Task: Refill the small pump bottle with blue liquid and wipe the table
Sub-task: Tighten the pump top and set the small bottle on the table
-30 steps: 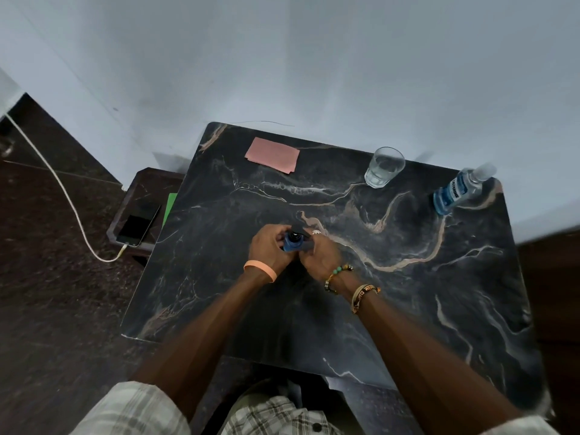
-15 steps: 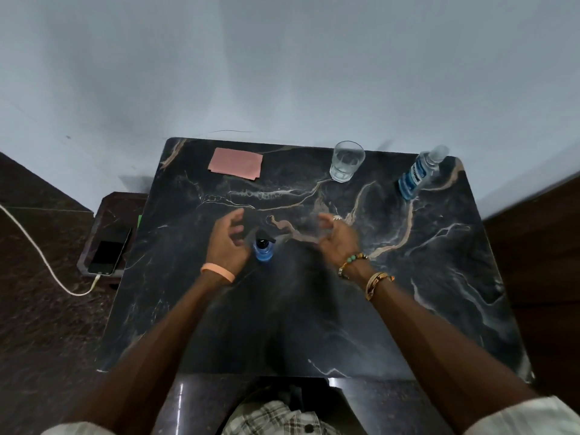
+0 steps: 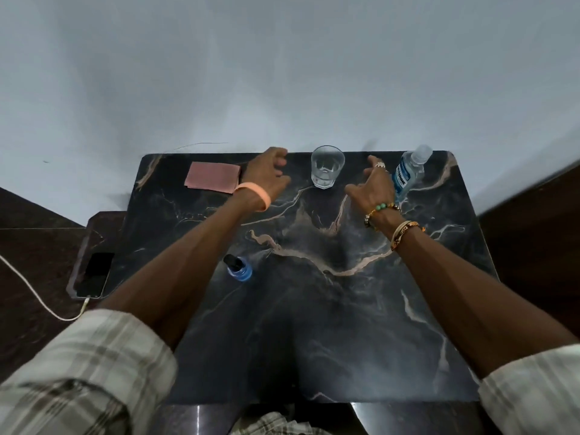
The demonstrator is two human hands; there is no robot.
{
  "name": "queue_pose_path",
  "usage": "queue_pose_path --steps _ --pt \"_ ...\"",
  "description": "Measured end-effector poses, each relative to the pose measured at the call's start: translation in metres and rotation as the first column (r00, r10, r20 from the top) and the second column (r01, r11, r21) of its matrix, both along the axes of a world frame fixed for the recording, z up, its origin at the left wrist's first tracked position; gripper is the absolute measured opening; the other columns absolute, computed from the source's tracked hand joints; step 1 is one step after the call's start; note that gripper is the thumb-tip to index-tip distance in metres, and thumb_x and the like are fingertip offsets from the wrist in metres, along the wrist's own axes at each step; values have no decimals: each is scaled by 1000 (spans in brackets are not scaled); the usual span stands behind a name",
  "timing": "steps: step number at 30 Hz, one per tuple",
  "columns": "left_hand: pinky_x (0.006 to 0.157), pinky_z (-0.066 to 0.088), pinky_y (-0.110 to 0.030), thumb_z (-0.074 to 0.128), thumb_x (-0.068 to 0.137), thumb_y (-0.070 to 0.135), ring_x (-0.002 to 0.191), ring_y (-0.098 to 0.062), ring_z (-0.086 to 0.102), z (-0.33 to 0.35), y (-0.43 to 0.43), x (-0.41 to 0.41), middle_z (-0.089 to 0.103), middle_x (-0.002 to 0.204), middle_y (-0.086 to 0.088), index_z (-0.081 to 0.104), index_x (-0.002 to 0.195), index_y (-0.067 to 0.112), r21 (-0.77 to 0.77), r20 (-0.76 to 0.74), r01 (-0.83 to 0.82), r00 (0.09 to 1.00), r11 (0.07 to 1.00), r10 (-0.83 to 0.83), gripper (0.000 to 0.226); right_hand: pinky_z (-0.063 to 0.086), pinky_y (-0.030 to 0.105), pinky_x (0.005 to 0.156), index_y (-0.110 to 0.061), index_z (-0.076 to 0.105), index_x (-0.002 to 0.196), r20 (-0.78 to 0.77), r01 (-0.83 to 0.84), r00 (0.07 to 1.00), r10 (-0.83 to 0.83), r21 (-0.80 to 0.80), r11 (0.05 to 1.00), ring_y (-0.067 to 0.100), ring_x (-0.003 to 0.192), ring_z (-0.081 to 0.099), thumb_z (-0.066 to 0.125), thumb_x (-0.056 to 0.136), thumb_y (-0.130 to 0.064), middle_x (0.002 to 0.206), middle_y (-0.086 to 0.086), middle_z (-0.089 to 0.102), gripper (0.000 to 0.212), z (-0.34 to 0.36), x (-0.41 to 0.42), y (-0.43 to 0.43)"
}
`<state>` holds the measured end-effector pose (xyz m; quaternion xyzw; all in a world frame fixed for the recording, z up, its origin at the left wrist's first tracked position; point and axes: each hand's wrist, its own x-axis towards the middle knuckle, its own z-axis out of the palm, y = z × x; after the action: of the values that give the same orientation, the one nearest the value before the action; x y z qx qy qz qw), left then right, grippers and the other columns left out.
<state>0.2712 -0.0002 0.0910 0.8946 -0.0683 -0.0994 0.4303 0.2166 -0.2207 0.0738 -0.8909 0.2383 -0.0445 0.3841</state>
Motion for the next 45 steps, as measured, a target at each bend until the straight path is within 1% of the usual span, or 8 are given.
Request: queue_pose_path --steps 5,12,19,25,28,38,42,45 --pt "101 45 -36 83 67 16 125 -29 49 -20 -68 25 47 140 -12 33 142 10 142 -129 47 991 989 -29 90 48 42 101 -13 25 149 -91 -76 993 81 59 995 28 126 52 81 72 -16 147 11 42 96 -24 32 -18" --pt "111 34 -41 88 60 10 139 -32 33 -61 -107 34 32 152 -13 12 150 7 126 -245 -115 959 985 143 118 42 46 107 -13 13 153 -106 -161 977 187 211 964 31 140 34 90 63 -23 156 12 26 119 -56 63 -19" --pt "79 44 -20 87 61 12 109 -20 58 -72 -120 47 61 123 -5 50 125 14 -80 -188 -233 958 969 215 74 44 26 101 -12 21 152 -71 -176 974 213 347 921 20 127 49 89 61 -14 145 7 44 114 -63 91 -17" --pt "93 50 -33 82 69 8 112 -26 60 -76 -117 35 60 128 -10 50 131 10 -72 -163 -261 955 963 247 70 41 4 77 -13 43 138 -1 -127 991 134 296 947 6 106 49 90 60 -18 124 -3 57 91 -56 71 -7" --pt "89 54 -35 81 69 7 103 -22 63 -75 -114 17 66 118 -7 58 123 12 -89 -106 -244 966 966 234 60 47 20 89 -11 39 141 -2 -121 992 126 259 958 16 117 53 89 62 -15 133 5 55 94 -53 48 -6" --pt "79 59 -36 83 65 6 90 -18 68 -73 -91 -55 70 97 7 66 105 18 -147 -136 -120 986 982 100 45 49 39 100 -10 40 140 -8 -80 996 86 276 958 21 121 54 89 62 -14 131 6 57 92 -42 -39 10" --pt "77 59 -39 81 65 8 84 -14 68 -75 -73 -91 70 87 9 66 94 24 -158 -165 -84 985 984 57 36 53 34 93 -15 44 134 -13 -59 998 65 289 955 17 111 59 90 58 -14 121 -2 61 89 -47 -79 27" --pt "74 59 -37 81 63 8 80 -12 68 -78 -61 -113 70 84 10 65 89 26 -133 -153 -70 987 989 50 35 49 16 77 -15 45 132 3 -57 998 59 299 953 9 99 57 90 56 -13 102 -16 56 89 -51 -102 40"
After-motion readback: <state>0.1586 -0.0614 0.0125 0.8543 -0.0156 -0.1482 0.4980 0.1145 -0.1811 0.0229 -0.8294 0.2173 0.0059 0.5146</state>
